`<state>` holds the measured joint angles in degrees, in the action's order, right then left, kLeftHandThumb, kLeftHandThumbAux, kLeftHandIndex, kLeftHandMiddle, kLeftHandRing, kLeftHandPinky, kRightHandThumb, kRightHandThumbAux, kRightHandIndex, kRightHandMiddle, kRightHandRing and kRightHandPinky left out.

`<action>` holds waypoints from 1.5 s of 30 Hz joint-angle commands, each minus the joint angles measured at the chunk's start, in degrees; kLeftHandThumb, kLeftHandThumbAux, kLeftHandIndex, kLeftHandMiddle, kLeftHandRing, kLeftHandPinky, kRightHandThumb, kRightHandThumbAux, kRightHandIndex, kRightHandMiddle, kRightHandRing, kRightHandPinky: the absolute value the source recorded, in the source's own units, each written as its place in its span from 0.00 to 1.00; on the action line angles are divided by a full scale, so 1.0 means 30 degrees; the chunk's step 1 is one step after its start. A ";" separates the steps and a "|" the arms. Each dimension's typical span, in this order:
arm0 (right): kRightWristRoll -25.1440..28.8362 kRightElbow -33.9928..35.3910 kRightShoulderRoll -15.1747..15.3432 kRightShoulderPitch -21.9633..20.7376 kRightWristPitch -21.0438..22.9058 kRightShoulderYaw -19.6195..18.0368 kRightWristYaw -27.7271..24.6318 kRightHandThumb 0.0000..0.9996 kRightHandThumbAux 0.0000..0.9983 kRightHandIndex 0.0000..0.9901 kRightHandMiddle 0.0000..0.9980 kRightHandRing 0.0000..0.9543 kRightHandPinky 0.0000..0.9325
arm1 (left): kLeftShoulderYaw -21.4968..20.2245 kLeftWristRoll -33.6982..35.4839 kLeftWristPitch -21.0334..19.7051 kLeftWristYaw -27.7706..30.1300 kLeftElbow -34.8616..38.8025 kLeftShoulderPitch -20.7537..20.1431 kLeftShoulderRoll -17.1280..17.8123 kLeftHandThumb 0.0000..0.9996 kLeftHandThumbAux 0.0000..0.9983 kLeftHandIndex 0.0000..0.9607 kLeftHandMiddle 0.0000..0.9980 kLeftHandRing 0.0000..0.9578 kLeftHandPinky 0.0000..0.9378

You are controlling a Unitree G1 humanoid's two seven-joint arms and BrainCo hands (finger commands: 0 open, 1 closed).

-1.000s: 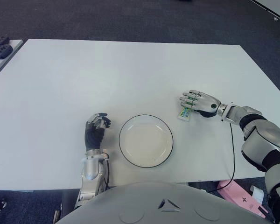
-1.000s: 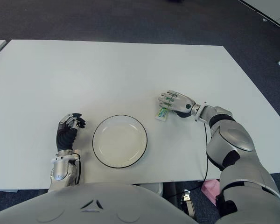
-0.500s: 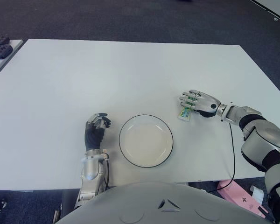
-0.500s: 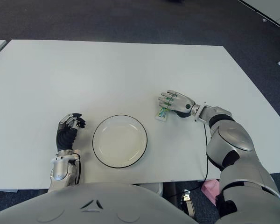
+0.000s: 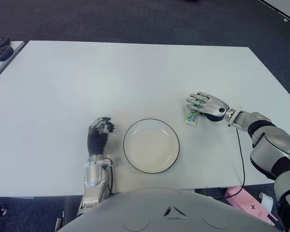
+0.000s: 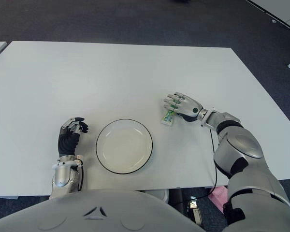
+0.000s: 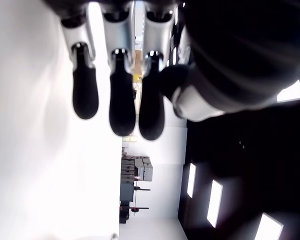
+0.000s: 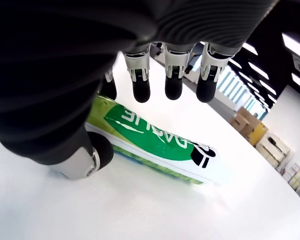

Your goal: Put the toothpaste on the table into the plate.

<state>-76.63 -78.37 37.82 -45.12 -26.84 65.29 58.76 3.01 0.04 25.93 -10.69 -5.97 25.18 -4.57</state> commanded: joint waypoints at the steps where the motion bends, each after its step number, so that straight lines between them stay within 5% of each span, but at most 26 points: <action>1: 0.0240 -0.0100 -0.0165 0.1245 -0.0958 0.0065 -0.1239 0.53 0.67 0.06 0.01 0.02 0.12 | -0.0057 0.0175 -0.0341 -0.0010 -0.0448 0.0394 -0.0653 0.70 0.72 0.45 0.58 0.60 0.59; 9: 0.1952 -0.0173 -0.0186 0.1739 -0.1628 -0.1112 -0.2673 0.55 0.74 0.16 0.14 0.21 0.35 | -0.0130 0.0089 -0.0405 -0.0066 -0.0508 0.0333 -0.0616 0.70 0.72 0.45 0.57 0.59 0.58; 14: 0.3326 -0.0135 -0.0196 0.2022 -0.1999 -0.2183 -0.4022 0.67 0.74 0.36 0.25 0.32 0.43 | -0.0135 0.0056 -0.0499 -0.0097 -0.0466 0.0317 -0.0641 0.70 0.72 0.45 0.57 0.59 0.58; 23: 0.4409 0.0104 -0.0054 0.1969 -0.2497 -0.3014 -0.5018 0.72 0.72 0.43 0.38 0.42 0.46 | -0.0150 0.0239 -0.0360 0.0071 -0.0523 0.0282 -0.0608 0.70 0.72 0.45 0.57 0.59 0.57; 32: 0.4463 0.0481 0.0126 0.1809 -0.2444 -0.3325 -0.4766 0.93 0.67 0.49 0.41 0.50 0.49 | -0.0134 0.0090 -0.0514 -0.0033 -0.0421 0.0298 -0.0613 0.70 0.72 0.45 0.57 0.59 0.57; 45: 0.4782 0.0643 0.0061 0.1819 -0.2455 -0.4074 -0.3548 0.95 0.66 0.50 0.42 0.49 0.48 | -0.0136 -0.0084 -0.0878 -0.0109 -0.0330 0.0203 -0.0607 0.70 0.72 0.45 0.57 0.59 0.57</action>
<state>-62.46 -76.31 37.78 -41.02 -33.61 53.19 48.43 2.63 -0.09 25.11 -10.69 -5.52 25.34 -4.61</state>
